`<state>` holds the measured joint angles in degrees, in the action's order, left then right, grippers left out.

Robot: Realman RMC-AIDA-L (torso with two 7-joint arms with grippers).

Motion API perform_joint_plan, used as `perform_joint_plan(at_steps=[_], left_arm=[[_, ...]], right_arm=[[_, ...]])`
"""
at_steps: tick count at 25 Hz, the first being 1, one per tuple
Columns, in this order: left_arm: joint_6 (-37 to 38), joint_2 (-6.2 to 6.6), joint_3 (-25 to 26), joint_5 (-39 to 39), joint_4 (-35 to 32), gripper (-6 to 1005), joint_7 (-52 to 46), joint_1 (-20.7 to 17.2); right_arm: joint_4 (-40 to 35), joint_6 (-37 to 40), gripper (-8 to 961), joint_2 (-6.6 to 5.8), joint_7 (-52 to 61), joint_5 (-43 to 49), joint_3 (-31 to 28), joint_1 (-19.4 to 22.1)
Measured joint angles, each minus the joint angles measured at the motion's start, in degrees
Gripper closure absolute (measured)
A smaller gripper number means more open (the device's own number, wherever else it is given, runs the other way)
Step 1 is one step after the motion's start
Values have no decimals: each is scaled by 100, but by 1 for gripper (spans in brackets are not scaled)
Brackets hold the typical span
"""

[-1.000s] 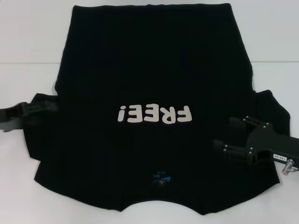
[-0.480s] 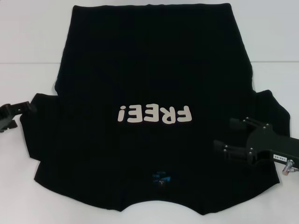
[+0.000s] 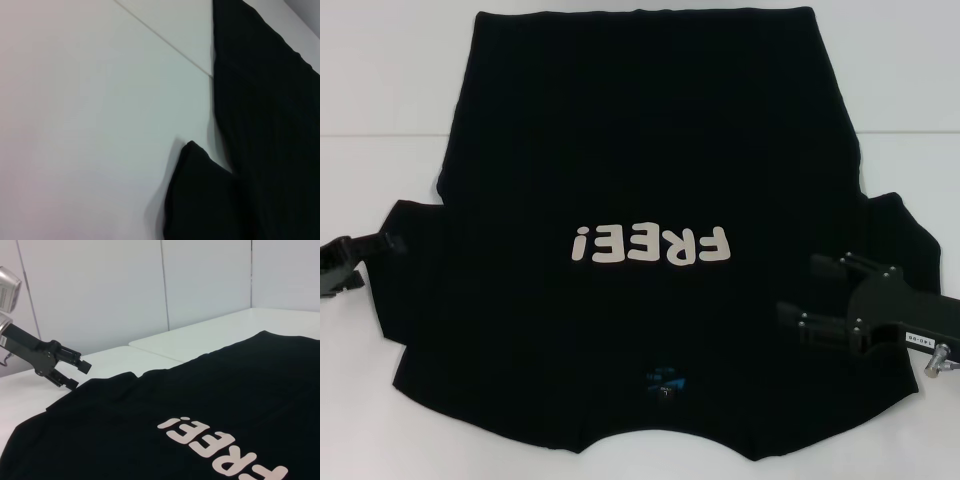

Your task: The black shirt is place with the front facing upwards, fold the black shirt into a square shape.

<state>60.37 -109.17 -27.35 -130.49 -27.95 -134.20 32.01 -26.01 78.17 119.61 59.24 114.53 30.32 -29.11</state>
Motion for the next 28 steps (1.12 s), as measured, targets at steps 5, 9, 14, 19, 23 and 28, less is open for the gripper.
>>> perform_joint_plan(at_steps=[5,9,14,19,23,28], left_arm=[[1,-40,-66,-3,0,76,-1,9],[26,-58,-69,-3,77,78,-3,54],[45,-65,-66,18,161,80,-4,95],[96,-81,-46,37,165,82,-6,95],[89,-97,-61,36,147,84,35,109],[115,-100,-64,31,116,86,142,157]], right_arm=[[0,32,42,1,0,0,0,11],[0,74,42,1,0,0,0,22],[0,81,43,9,0,0,0,35],[0,97,43,9,0,0,0,37],[0,103,43,9,0,0,0,36],[0,111,44,9,0,-1,0,37]])
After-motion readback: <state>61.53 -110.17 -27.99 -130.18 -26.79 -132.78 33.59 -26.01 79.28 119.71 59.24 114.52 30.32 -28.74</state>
